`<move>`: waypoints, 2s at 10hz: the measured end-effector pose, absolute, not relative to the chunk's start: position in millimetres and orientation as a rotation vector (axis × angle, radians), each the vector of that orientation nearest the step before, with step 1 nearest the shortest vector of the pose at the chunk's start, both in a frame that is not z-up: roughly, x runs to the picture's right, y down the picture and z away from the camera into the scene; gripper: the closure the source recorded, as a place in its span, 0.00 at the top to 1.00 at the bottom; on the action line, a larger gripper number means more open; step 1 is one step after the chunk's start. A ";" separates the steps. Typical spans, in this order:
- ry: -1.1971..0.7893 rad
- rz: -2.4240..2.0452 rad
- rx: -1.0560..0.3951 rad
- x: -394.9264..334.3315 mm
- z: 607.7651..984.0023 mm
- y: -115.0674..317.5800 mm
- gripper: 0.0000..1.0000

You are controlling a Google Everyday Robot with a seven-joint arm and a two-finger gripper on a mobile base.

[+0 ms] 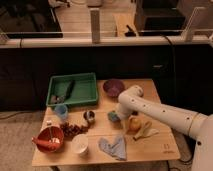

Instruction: Place sponge in paper cup

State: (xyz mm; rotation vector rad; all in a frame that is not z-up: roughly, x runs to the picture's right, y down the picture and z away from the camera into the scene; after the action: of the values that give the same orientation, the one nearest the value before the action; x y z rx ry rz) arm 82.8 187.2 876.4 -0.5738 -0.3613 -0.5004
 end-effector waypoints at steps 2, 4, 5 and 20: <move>-0.360 -0.500 -0.573 83.2 875.1 186.0 0.80; -0.360 -0.491 -0.575 83.0 876.8 186.3 0.80; -0.359 -0.491 -0.574 83.3 876.2 185.8 0.80; -0.354 -0.460 -0.582 87.1 874.9 183.7 0.69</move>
State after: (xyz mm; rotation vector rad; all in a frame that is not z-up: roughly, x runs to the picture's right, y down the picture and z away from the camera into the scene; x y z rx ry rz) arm 87.1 183.7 874.9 -0.5822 -0.3538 -0.4596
